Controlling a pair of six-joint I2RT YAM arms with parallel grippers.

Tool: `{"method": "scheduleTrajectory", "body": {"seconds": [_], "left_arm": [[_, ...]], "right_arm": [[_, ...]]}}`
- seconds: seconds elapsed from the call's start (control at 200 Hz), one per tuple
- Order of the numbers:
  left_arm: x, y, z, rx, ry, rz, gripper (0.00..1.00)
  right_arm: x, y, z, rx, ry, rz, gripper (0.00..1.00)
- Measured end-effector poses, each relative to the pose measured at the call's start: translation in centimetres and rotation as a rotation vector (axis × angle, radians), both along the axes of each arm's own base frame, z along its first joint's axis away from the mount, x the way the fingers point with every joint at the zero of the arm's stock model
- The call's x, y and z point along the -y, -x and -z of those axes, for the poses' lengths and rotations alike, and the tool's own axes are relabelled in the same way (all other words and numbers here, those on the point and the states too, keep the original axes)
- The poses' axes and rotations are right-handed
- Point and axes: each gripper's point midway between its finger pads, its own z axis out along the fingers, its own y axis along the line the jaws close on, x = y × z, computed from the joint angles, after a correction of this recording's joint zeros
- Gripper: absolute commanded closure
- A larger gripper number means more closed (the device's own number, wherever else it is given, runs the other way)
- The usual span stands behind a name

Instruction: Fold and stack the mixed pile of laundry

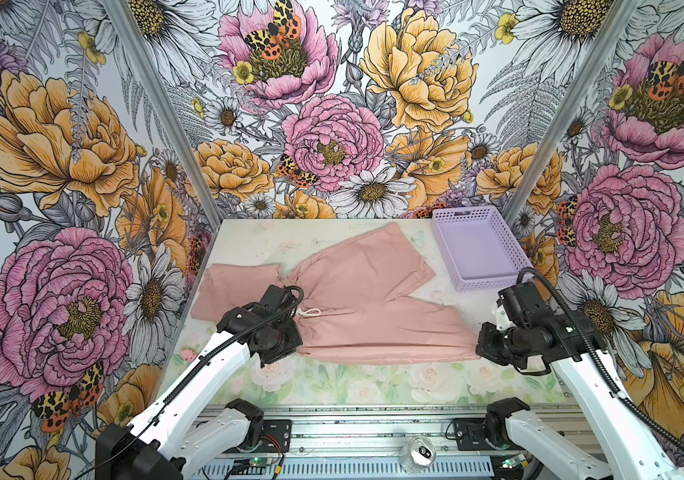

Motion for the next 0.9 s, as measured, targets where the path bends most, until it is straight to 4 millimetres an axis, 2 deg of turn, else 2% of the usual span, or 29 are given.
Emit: {"method": "scheduleTrajectory", "body": {"seconds": [0.105, 0.23, 0.3, 0.39, 0.495, 0.676, 0.901], "left_arm": [[0.5, 1.5, -1.5, 0.009, 0.026, 0.005, 1.0], [0.9, 3.1, -1.8, -0.015, 0.037, 0.007, 1.0], [1.0, 3.0, -1.9, -0.029, 0.029, 0.003, 1.0], [1.1, 1.8, -1.9, -0.047, 0.011, -0.008, 1.0], [0.9, -0.5, -1.5, -0.057, -0.009, -0.031, 1.0], [0.2, -5.1, -1.1, -0.042, -0.027, -0.039, 1.0], [-0.5, -10.2, -1.1, 0.007, -0.018, -0.027, 1.0]], "right_arm": [[0.5, 0.3, -2.2, 0.037, 0.019, 0.0, 1.0], [0.8, -0.4, -5.2, 0.101, 0.034, -0.005, 1.0], [0.7, -1.2, -6.2, 0.109, 0.042, -0.021, 1.0], [0.7, -2.7, -6.2, 0.074, 0.073, -0.042, 1.0], [0.4, -6.1, -5.8, 0.041, 0.104, -0.071, 1.0], [-0.4, -14.8, -5.0, 0.051, 0.138, -0.126, 1.0], [-1.9, -24.3, -6.7, 0.174, 0.145, -0.18, 1.0]]}}
